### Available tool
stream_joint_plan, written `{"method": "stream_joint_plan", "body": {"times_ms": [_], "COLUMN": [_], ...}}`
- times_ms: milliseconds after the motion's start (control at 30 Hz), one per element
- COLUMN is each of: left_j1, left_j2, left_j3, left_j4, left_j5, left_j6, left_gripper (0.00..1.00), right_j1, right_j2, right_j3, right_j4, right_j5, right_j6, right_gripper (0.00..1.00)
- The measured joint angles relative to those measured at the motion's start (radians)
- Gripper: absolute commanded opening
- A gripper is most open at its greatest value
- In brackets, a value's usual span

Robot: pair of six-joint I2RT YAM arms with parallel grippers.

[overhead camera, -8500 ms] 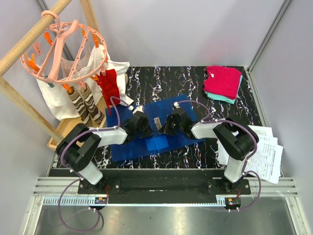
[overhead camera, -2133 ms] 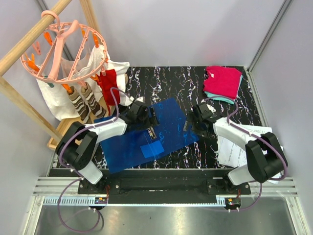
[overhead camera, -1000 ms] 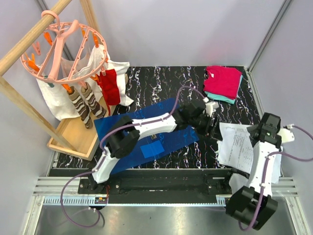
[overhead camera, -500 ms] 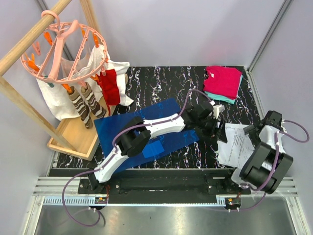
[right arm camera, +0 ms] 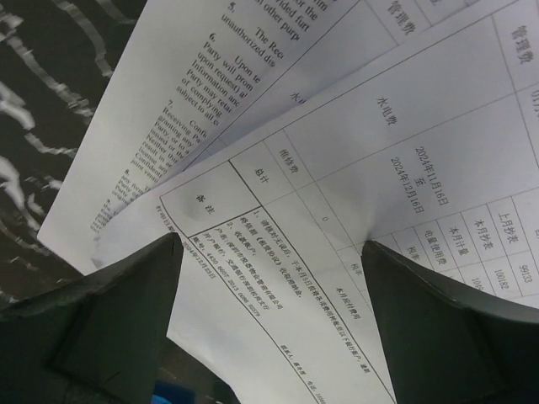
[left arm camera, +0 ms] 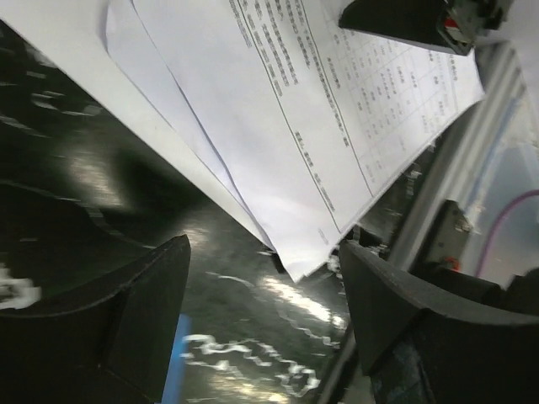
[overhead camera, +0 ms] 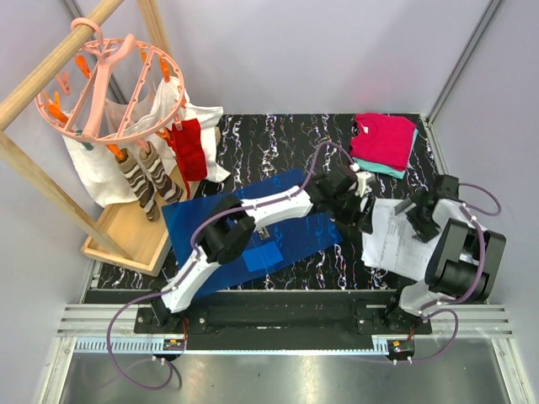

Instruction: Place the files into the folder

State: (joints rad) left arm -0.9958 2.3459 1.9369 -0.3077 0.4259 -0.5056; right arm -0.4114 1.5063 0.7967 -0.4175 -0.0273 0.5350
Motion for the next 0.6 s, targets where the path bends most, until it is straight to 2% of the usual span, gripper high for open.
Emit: {"method": "stream_joint_plan", "body": {"times_ms": [167, 333, 600], "left_j1": [0.062, 0.090, 0.049], "left_j2": [0.000, 0.000, 0.002], "left_j3": [0.000, 0.000, 0.000], "left_j4": [-0.020, -0.020, 0.126], "left_j5": [-0.051, -0.091, -0.034], "left_j6": [0.075, 0.116, 0.006], "left_gripper": [0.72, 0.60, 0.54], "right_j1": [0.105, 0.122, 0.103], "right_j2": [0.045, 0.037, -0.161], "right_j3": [0.034, 0.033, 0.013], "right_j4": [0.048, 0.039, -0.179], "right_j5": [-0.055, -0.088, 0.043], "right_j6": [-0.001, -0.019, 0.035], "right_gripper": [0.98, 1.00, 1.00]}}
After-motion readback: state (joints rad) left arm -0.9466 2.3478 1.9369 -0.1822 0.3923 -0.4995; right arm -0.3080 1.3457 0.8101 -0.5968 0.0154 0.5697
